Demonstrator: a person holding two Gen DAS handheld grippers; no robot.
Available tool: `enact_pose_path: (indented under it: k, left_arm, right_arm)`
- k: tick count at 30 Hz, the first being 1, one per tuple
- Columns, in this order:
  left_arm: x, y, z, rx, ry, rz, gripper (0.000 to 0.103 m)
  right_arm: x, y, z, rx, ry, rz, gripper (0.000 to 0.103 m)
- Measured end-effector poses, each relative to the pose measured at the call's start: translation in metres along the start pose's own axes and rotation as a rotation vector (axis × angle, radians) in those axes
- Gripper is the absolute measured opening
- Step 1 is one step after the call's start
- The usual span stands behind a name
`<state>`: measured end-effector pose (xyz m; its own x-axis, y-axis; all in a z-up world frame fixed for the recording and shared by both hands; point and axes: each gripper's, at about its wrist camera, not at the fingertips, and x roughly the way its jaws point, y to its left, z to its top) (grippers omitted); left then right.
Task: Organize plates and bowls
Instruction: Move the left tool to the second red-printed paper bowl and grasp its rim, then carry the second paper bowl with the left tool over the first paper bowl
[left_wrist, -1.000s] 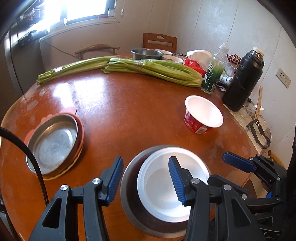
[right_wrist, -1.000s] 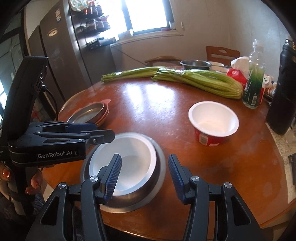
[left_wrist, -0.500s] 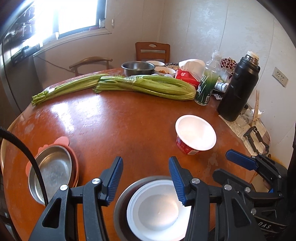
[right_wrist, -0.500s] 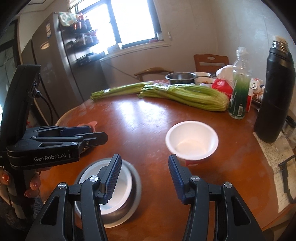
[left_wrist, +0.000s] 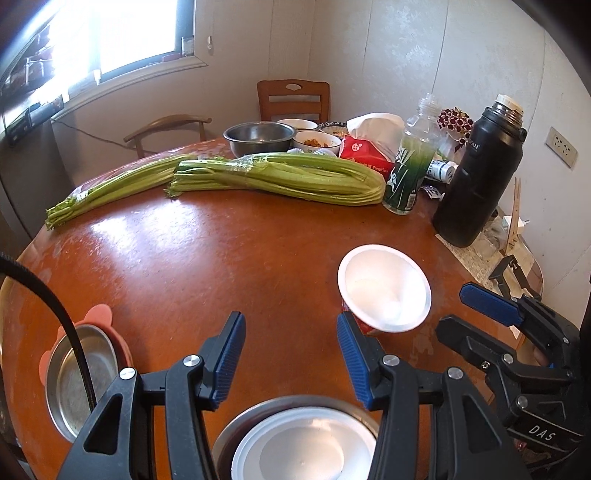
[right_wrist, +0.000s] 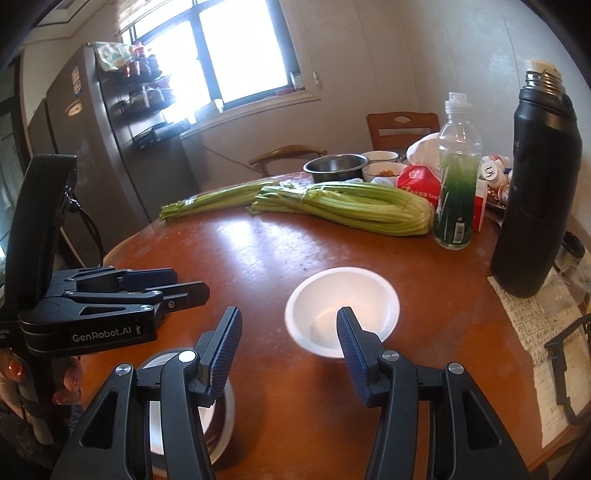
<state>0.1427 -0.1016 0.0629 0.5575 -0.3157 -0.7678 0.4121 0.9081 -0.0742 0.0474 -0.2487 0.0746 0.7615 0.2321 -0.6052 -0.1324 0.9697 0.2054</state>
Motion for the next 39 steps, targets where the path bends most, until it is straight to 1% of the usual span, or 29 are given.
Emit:
enact_pose_path:
  k: [4, 14, 22, 31, 39]
  left_arm:
    - [0.012, -0.006, 0.008, 0.009, 0.016, -0.005, 0.051]
    - [0.05, -0.026, 0.02, 0.051, 0.081, -0.038, 0.052]
    - [0.074, -0.032, 0.023, 0.056, 0.128, -0.064, 0.052]
    - [0.092, -0.031, 0.023, 0.052, 0.172, -0.073, 0.052]
    - [0.097, -0.022, 0.021, 0.023, 0.196, -0.079, 0.052]
  right_arm:
    - [0.006, -0.014, 0.002, 0.02, 0.003, -0.023, 0.055]
    - [0.029, -0.05, 0.0, 0.084, 0.061, -0.092, 0.055]
    - [0.053, -0.063, -0.005, 0.101, 0.121, -0.1, 0.055]
    - [0.074, -0.056, -0.01, 0.084, 0.16, -0.077, 0.055]
    - [0.087, -0.043, -0.012, 0.049, 0.184, -0.049, 0.055]
